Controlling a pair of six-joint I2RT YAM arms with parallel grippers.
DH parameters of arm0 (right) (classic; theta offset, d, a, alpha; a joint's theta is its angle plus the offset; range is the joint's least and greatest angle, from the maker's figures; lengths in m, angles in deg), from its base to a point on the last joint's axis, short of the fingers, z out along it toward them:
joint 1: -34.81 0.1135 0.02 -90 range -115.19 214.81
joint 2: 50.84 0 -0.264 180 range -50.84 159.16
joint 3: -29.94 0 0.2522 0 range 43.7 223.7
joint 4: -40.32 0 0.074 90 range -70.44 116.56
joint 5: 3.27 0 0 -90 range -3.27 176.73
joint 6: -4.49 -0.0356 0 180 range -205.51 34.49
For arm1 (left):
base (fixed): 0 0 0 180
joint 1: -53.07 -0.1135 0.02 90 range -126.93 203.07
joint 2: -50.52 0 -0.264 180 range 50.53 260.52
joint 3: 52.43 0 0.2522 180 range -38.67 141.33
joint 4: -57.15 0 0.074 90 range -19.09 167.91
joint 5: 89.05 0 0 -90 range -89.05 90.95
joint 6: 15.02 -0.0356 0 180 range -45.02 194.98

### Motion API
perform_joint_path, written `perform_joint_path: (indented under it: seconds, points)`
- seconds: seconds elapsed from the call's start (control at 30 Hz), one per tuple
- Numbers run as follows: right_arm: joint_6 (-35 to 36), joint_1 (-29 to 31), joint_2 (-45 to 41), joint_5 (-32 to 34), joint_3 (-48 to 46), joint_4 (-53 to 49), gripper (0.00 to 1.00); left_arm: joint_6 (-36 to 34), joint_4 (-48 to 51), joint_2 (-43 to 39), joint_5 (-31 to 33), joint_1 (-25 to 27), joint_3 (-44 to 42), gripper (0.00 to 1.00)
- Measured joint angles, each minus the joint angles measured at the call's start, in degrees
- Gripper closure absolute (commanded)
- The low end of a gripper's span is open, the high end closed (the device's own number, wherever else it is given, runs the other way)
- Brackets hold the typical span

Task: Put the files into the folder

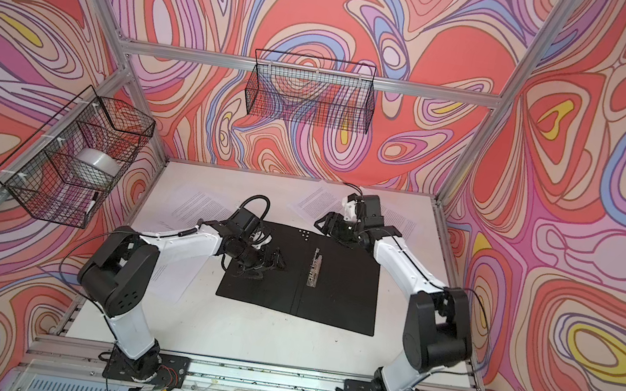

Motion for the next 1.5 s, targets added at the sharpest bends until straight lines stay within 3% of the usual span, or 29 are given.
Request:
perform_joint_path:
  seconds: [0.1, 0.23, 0.33, 0.47, 0.6, 0.8, 1.1, 1.3, 1.5]
  points:
    - [1.6, 0.0, -6.7, 1.0, -3.2, -1.7, 0.03, 0.3, 5.0, -8.7, 6.2, -0.1, 0.3, 0.0]
    - [3.7, 0.1, -11.6, 1.6, -5.9, -3.3, 0.02, 3.1, 9.7, -23.4, 14.4, -1.9, -2.6, 0.0]
    - [4.7, 1.4, -11.3, 2.0, -6.0, -3.3, 0.02, 7.0, 12.8, -35.5, 19.2, -6.9, -10.3, 0.0]
    - [5.9, 6.9, -6.3, 2.2, -3.8, -2.6, 0.02, 12.8, 19.0, -48.0, 24.4, -15.1, -20.6, 0.0]
    - [5.8, 10.9, 0.6, 0.5, -1.5, -1.3, 0.04, 18.8, 22.5, -54.8, 28.0, -20.8, -27.1, 0.0]
    - [5.7, 14.6, 9.2, -1.4, 4.8, -1.8, 0.04, 27.2, 19.6, -56.3, 29.8, -29.2, -36.4, 0.0]
    - [5.5, 15.2, 11.6, -4.2, 10.7, -5.9, 0.05, 34.8, 11.9, -58.1, 33.7, -34.2, -43.1, 0.0]
    - [5.4, 15.2, 12.5, -4.7, 10.9, -9.5, 0.05, 38.3, -2.0, -54.7, 34.6, -37.6, -45.5, 0.0]
    - [5.6, 15.2, 11.0, -5.0, 8.3, -7.6, 0.06, 37.7, -21.8, -43.7, 31.9, -42.1, -46.6, 0.01]
